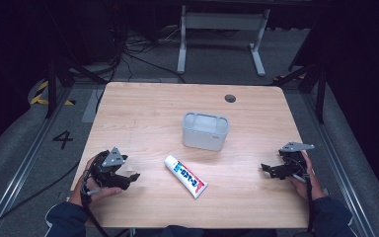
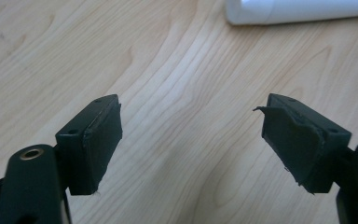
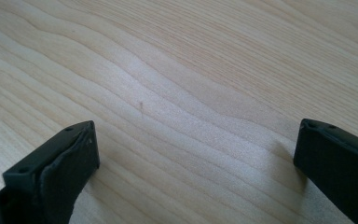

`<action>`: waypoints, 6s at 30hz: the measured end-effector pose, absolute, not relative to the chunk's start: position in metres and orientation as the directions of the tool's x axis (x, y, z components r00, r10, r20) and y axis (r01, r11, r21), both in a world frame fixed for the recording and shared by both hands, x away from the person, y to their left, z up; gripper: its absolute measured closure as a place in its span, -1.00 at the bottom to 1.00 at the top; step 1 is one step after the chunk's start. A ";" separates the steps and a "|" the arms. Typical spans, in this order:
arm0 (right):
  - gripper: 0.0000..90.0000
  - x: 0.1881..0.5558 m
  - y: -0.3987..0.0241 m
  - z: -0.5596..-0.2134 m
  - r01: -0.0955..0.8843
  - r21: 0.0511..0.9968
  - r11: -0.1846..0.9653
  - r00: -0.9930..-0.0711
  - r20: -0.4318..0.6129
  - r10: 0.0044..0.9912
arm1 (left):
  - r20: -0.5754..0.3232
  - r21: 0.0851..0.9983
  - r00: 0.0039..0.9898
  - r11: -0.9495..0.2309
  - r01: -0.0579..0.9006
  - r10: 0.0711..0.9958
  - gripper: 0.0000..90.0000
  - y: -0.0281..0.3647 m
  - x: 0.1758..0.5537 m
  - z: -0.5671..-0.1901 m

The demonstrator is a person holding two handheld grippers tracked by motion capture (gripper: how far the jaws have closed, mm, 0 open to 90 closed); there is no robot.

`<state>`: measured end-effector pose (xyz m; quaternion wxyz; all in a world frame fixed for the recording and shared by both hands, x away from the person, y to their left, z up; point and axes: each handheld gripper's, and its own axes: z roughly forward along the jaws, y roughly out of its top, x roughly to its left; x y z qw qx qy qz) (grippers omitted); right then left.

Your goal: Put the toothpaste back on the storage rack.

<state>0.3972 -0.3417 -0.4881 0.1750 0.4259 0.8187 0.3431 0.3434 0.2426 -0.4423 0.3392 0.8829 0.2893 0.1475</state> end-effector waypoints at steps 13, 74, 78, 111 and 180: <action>-1.00 0.397 -0.342 -0.488 0.578 0.711 0.401 -0.576 0.006 0.818 | 0.113 0.672 0.862 -0.677 0.301 0.495 -0.63 0.208 0.338 -0.424; -1.00 0.396 -0.343 -0.488 0.582 0.711 0.395 -0.566 0.006 0.824 | 0.055 0.314 0.998 -0.949 0.010 0.028 -0.65 0.062 0.394 -0.436; -1.00 0.396 -0.343 -0.488 0.580 0.711 0.398 -0.569 0.004 0.822 | 0.039 0.299 0.999 -0.954 0.006 0.019 -0.67 0.060 0.393 -0.438; -1.00 0.397 -0.343 -0.488 0.577 0.711 0.402 -0.574 0.003 0.819 | -0.007 0.202 1.000 -0.979 0.010 0.009 -0.29 0.050 0.387 -0.445; -0.99 0.397 -0.343 -0.488 0.564 0.711 0.420 -0.600 0.004 0.800 | 0.110 0.504 0.986 -0.862 0.054 0.127 0.37 0.073 0.375 -0.398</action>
